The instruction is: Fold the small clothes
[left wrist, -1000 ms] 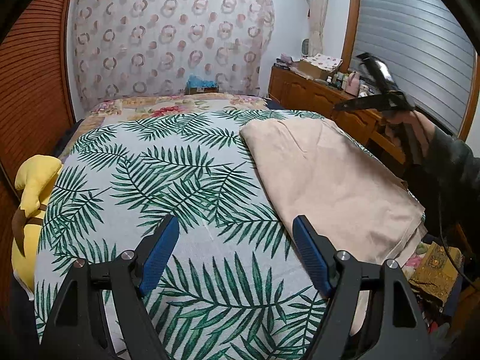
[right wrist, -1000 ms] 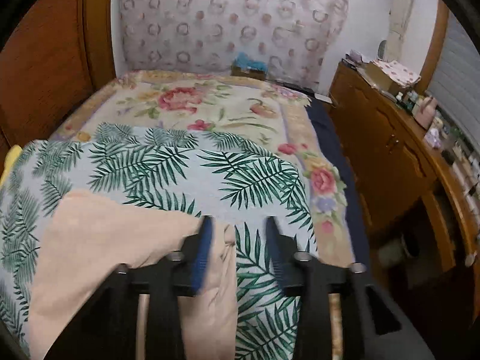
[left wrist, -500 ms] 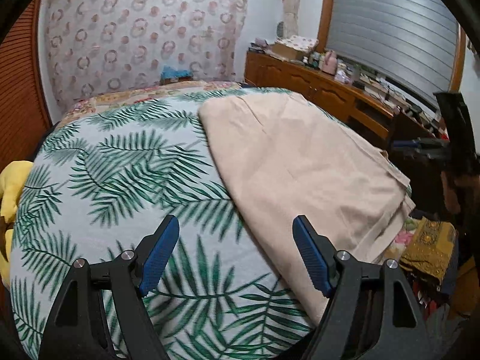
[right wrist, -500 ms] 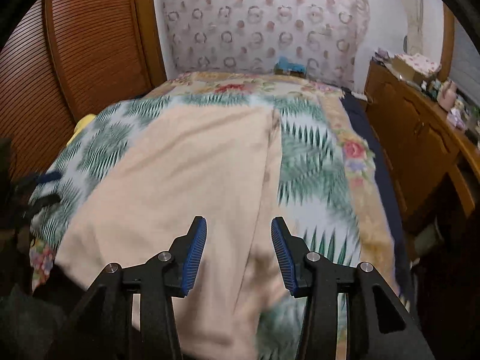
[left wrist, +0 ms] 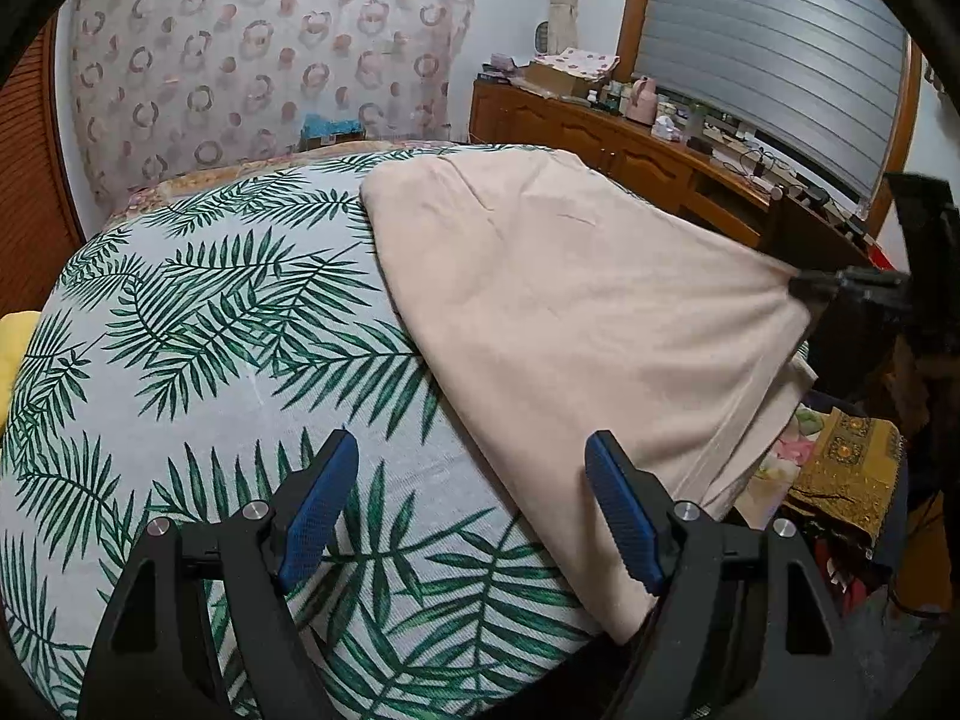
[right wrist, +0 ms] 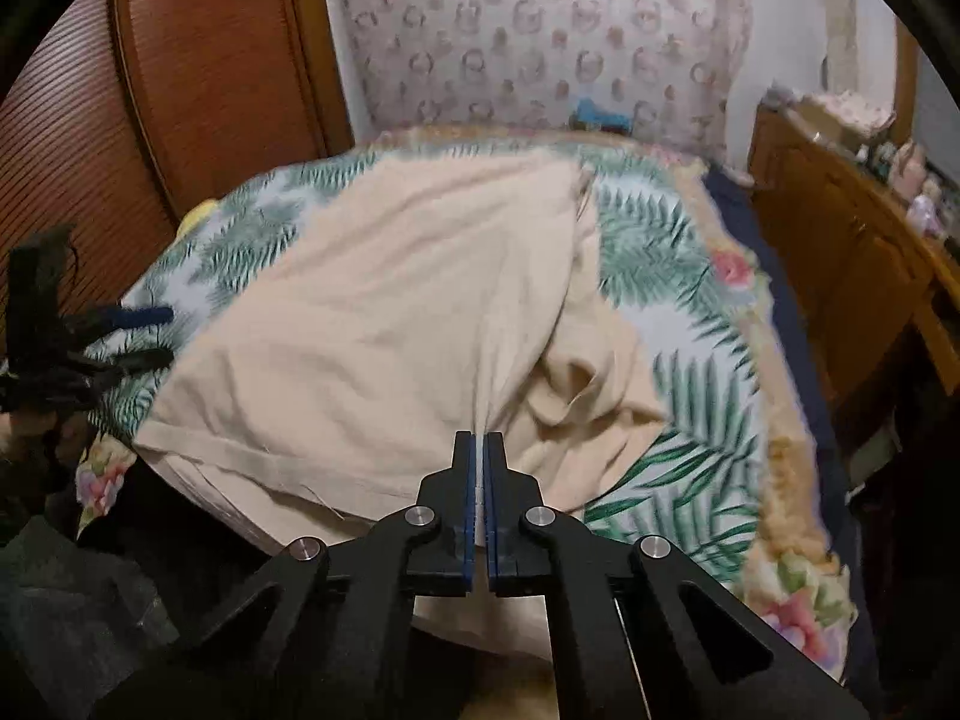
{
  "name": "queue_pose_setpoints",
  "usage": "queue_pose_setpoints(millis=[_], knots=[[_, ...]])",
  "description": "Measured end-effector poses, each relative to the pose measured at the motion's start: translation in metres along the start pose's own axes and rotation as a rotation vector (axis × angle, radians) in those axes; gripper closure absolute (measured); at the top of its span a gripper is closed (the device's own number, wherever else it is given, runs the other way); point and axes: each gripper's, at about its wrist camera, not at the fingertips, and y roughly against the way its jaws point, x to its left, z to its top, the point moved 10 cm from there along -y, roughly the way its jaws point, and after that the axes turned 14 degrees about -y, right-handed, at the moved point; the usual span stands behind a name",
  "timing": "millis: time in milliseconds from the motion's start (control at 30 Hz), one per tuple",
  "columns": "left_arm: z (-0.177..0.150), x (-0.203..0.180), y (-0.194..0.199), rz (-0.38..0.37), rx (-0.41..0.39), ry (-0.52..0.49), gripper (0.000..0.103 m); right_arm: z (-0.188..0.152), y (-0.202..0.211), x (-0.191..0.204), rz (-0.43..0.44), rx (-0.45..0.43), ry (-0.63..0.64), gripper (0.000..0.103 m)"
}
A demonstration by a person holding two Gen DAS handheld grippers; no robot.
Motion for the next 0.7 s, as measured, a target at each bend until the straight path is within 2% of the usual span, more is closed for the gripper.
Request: queue_pose_setpoints(millis=[100, 267, 400, 433, 467, 500, 533, 567, 633, 700], knots=[[-0.001, -0.005, 0.003, -0.01, -0.002, 0.0, 0.024, 0.006, 0.017, -0.019, -0.07, -0.05, -0.04, 0.102], [-0.007, -0.021, 0.005, -0.069, -0.001, -0.004, 0.024, -0.016, 0.007, -0.024, -0.033, 0.018, -0.071, 0.102], [-0.011, -0.031, 0.004, -0.116, 0.006, 0.001, 0.044, -0.021, -0.003, -0.036, -0.018, 0.034, -0.132, 0.101], [-0.013, -0.034, 0.004, -0.122, 0.009, 0.0, 0.051, -0.02, -0.008, -0.038, -0.02, 0.039, -0.143, 0.099], [-0.014, -0.036, 0.004, -0.124, 0.011, -0.001, 0.053, -0.022, -0.01, -0.041, -0.035, 0.046, -0.145, 0.092], [-0.015, -0.039, 0.004, -0.134, 0.011, -0.004, 0.059, -0.022, -0.013, -0.04, -0.056, 0.051, -0.141, 0.08], [-0.016, -0.042, 0.005, -0.143, 0.011, -0.007, 0.064, -0.026, -0.013, -0.042, -0.08, 0.06, -0.141, 0.075], [-0.017, -0.045, 0.005, -0.148, 0.014, -0.01, 0.064, -0.029, -0.015, -0.046, -0.091, 0.07, -0.154, 0.068], [-0.02, -0.05, 0.004, -0.152, 0.021, -0.017, 0.065, -0.031, -0.018, -0.044, -0.079, 0.072, -0.18, 0.067], [-0.022, -0.053, 0.003, -0.153, 0.029, -0.02, 0.065, -0.031, -0.018, -0.041, -0.077, 0.063, -0.188, 0.057]])
